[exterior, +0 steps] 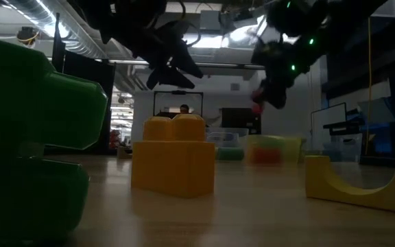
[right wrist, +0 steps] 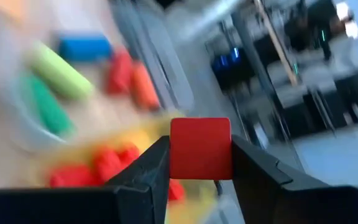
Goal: Sort blocks by size
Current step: Put the red arch block into the top right transparent bin
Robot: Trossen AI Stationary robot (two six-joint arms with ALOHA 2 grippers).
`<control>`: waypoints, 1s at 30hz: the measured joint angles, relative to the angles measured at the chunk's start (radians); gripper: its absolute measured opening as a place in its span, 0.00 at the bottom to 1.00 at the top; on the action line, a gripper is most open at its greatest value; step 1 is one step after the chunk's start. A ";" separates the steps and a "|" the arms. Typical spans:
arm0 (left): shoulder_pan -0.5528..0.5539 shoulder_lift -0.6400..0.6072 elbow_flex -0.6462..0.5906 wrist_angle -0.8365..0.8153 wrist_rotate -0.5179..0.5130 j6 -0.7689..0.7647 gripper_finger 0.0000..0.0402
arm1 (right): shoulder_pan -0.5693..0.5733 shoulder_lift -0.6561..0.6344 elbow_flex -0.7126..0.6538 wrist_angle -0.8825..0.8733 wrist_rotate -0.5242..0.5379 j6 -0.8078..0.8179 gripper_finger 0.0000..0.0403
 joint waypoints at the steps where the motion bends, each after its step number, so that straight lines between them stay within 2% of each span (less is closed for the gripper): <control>1: 0.002 0.000 0.000 0.001 0.000 0.000 0.46 | -0.036 0.000 0.000 -0.022 0.003 0.001 0.35; 7: 0.003 -0.001 0.000 -0.010 0.000 0.000 0.46 | -0.219 0.000 0.000 -0.148 0.017 0.016 0.35; 13: 0.003 -0.001 0.000 -0.060 0.000 0.006 0.46 | -0.333 -0.001 0.000 -0.264 0.006 0.048 0.35; 23: 0.003 -0.001 0.000 -0.162 -0.001 0.135 0.46 | -0.432 -0.001 0.000 -0.378 0.006 0.051 0.36; 30: 0.016 -0.001 0.000 -0.164 -0.001 0.189 0.46 | -0.447 -0.001 -0.001 -0.432 0.002 0.051 0.46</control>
